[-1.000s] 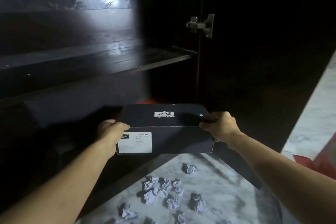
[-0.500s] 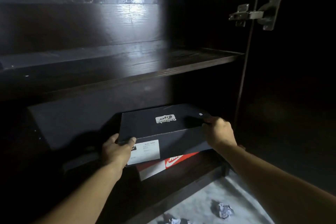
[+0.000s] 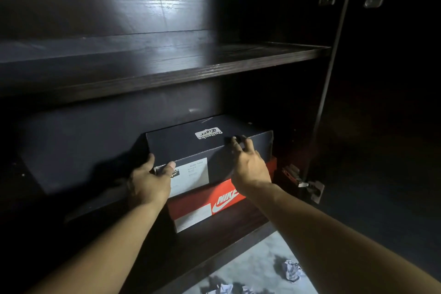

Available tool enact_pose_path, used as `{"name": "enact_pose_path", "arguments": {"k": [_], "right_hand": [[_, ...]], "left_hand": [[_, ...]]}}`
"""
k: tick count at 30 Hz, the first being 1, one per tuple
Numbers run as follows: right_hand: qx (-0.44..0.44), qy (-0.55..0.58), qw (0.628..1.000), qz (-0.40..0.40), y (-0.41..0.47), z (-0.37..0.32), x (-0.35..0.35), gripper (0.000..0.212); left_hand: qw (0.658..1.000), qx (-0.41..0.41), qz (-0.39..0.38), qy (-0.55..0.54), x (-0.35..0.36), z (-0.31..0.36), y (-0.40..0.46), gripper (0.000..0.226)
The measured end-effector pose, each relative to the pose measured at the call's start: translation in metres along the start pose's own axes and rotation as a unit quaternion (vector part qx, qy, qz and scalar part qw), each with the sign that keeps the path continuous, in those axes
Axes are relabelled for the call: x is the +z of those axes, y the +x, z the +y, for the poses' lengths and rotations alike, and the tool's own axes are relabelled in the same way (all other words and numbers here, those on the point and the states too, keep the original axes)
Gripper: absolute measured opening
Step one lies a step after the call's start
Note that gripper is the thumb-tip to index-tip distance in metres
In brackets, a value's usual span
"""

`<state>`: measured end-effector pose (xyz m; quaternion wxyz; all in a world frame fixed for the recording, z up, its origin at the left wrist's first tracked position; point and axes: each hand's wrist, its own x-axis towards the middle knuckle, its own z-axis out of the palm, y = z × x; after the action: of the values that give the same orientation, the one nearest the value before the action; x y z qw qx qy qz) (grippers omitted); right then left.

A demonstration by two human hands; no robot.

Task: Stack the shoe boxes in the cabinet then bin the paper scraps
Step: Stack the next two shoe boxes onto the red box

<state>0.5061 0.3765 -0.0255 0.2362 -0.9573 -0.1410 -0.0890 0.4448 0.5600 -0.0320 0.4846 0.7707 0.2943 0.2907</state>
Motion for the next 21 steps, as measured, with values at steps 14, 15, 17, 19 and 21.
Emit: {"name": "enact_pose_path", "arguments": {"k": [14, 15, 17, 19, 21], "right_hand": [[0.020, -0.048, 0.994, -0.096, 0.005, 0.006, -0.006, 0.104], [0.019, -0.041, 0.993, -0.104, 0.000, 0.005, -0.012, 0.104], [0.018, -0.037, 0.991, -0.126, -0.013, 0.004, -0.023, 0.101], [0.013, -0.034, 0.989, -0.142, -0.030, 0.006, -0.041, 0.097], [0.008, -0.044, 0.988, -0.151, -0.050, 0.012, -0.064, 0.093]], "left_hand": [[0.988, 0.012, -0.132, 0.081, -0.003, -0.001, 0.006, 0.095], [0.985, 0.009, -0.139, 0.098, -0.005, 0.003, 0.003, 0.103], [0.981, 0.009, -0.151, 0.124, -0.010, 0.012, -0.002, 0.111], [0.975, 0.017, -0.171, 0.138, -0.017, 0.026, -0.013, 0.100], [0.966, 0.028, -0.201, 0.158, -0.026, 0.046, -0.031, 0.067]]}}
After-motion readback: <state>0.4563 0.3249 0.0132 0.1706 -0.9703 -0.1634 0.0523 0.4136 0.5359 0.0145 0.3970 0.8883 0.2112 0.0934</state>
